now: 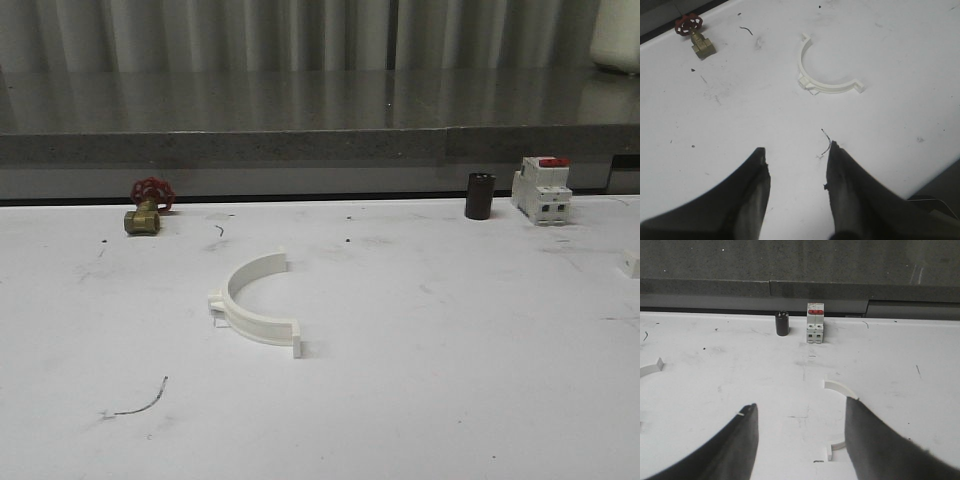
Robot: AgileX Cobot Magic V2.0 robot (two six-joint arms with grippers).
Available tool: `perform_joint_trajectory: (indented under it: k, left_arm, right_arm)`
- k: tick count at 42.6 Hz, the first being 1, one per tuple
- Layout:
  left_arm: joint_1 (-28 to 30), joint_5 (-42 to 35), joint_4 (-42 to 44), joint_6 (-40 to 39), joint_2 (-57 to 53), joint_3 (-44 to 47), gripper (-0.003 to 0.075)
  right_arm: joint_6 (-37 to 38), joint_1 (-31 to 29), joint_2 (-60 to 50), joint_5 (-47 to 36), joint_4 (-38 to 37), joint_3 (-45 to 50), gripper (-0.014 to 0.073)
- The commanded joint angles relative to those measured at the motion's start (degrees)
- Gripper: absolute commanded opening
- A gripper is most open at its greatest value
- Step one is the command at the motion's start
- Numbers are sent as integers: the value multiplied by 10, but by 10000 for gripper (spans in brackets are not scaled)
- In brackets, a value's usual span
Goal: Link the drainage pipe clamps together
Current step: 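Open the left gripper and lift it away from the half-ring, then move the right gripper to grasp the second white half-ring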
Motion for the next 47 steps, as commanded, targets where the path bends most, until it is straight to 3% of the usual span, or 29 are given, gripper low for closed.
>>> perform_joint_trajectory:
  k: [1,33,47]
  left_arm:
    - [-4,-39,-2,-3,-34,5,273]
    - [-4,-43,-6,-3,-45,15,273]
    - [-4,-43,-6,-3,-45,15,273]
  right_arm:
    - [-3,0,8,-36,-4,-19,425]
    - [-2,0,15,-42,-8,-20,425]
    - [3,-5,198,103,-56,-109,425]
